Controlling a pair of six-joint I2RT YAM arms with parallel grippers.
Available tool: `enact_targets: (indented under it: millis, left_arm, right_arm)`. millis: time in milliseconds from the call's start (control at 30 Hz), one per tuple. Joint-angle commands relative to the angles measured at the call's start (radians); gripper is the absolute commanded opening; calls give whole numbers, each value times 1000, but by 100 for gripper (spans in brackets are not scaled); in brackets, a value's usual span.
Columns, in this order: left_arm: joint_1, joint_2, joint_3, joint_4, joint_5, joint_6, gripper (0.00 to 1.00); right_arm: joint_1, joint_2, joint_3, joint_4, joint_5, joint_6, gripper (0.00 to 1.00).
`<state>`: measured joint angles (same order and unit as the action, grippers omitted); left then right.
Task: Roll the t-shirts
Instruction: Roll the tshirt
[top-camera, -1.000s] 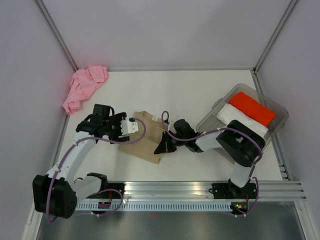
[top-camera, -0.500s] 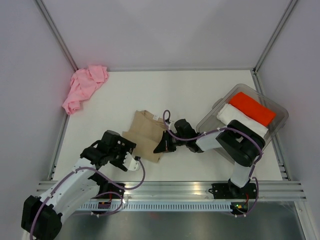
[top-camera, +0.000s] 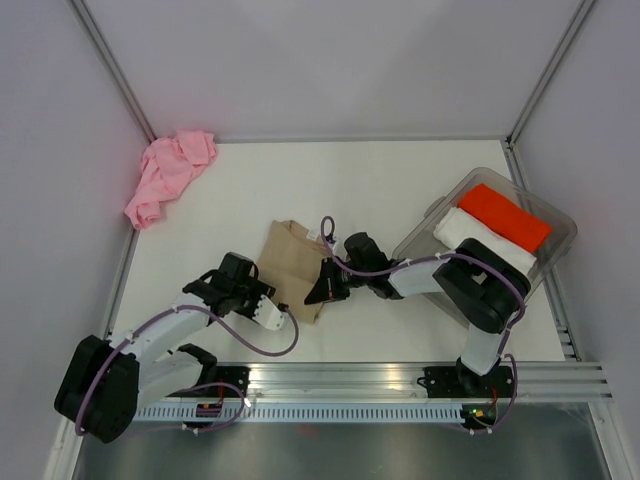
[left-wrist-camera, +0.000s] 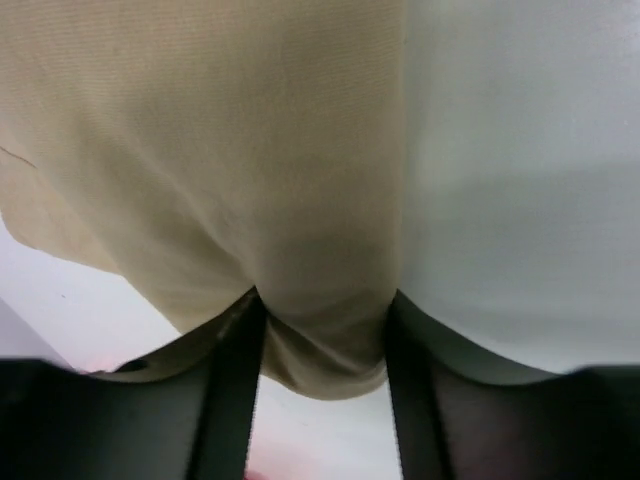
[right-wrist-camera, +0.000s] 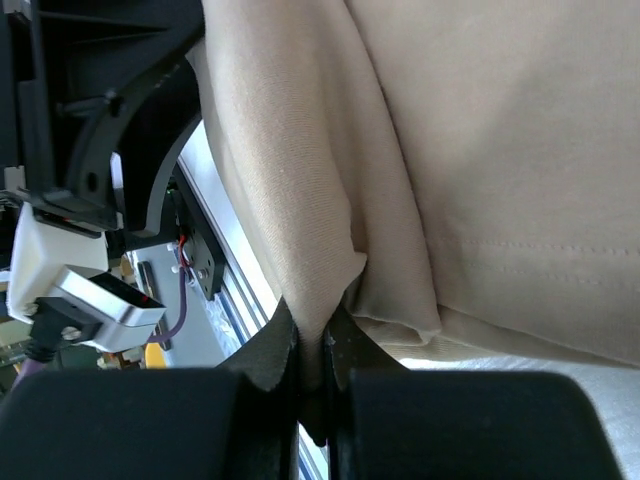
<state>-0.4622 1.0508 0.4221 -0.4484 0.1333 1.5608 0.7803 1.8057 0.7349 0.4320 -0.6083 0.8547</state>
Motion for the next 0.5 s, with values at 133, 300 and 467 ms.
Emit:
enact_targets:
  millis: [133, 300, 467]
  left_arm:
    - [-3, 67, 20, 10, 17, 33, 20]
    - [-4, 97, 79, -85, 61, -14, 2]
    - [-3, 150, 261, -324, 138, -151, 2]
  right_arm:
    - [-9, -40, 73, -148, -8, -120, 22]
    - [-9, -123, 75, -293, 66, -195, 24]
    - [-12, -290, 77, -470, 214, -350, 27]
